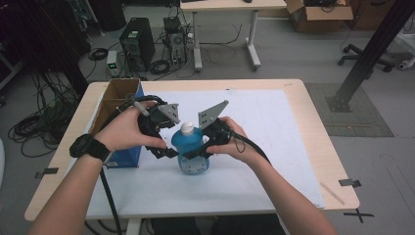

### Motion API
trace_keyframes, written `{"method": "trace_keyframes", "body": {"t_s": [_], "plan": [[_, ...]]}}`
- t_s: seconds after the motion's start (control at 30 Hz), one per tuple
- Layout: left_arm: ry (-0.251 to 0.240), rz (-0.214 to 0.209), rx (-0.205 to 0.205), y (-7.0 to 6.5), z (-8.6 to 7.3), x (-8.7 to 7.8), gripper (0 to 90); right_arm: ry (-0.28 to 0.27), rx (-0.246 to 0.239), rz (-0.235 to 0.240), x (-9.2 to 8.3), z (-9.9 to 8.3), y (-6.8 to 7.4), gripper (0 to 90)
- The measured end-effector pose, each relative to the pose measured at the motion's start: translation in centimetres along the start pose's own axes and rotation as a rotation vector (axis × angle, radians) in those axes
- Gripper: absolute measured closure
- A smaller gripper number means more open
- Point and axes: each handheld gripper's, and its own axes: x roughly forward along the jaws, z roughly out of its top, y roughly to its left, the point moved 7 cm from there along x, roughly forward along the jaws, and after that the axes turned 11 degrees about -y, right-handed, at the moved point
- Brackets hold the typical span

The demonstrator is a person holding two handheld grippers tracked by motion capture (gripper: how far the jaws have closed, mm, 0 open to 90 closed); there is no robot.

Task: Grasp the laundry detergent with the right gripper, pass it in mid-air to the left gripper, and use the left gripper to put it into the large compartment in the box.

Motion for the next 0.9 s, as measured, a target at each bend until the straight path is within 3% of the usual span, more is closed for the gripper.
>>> {"method": "trace_keyframes", "body": {"t_s": [0.27,0.57,0.9], "plan": [[-0.029,-0.02,-0.001,-0.6,0.6,-0.6,5.0,0.015,-0.019,0.032,1.4,0.4,0.7,42.7],[-0.022,-0.027,0.0,-1.0,1.0,-0.4,6.7,0.019,-0.027,0.044,2.1,0.6,1.2,42.7],[0.001,-0.033,0.015,-1.3,1.3,-0.1,18.1,0.019,-0.038,0.034,2.0,0.7,1.3,42.7]]}}
